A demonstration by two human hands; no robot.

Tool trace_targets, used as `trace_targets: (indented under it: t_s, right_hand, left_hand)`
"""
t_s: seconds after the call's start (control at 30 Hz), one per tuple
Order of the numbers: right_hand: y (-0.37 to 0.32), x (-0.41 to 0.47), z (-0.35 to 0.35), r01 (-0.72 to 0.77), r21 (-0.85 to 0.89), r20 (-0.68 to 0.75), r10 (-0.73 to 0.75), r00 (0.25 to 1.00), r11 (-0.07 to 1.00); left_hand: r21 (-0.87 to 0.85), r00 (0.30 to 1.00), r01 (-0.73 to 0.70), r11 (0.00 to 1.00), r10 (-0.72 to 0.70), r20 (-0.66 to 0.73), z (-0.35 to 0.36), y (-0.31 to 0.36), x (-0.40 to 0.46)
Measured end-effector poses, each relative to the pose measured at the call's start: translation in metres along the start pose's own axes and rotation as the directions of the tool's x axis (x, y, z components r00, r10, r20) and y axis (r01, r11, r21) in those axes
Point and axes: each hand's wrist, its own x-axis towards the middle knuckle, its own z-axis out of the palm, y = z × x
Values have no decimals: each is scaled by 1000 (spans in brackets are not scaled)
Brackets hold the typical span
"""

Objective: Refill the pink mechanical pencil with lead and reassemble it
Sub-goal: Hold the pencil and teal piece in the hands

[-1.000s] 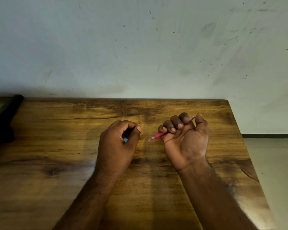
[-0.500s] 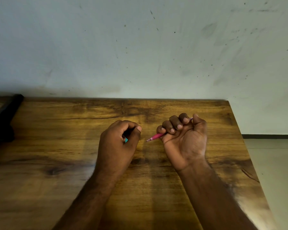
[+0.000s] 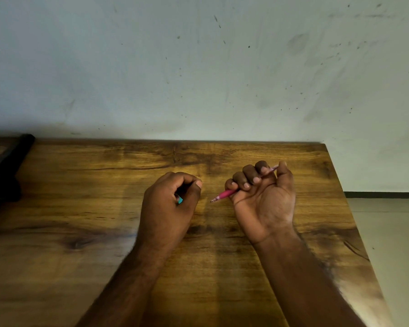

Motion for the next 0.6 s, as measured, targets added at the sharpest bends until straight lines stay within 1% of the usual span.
trace_targets:
  t_s: [0.6]
  right_hand:
    - [0, 1, 0, 2, -7, -5, -2, 1000, 1000]
  left_hand:
    - [-7, 1000, 13, 1000, -13, 1, 0, 1, 0]
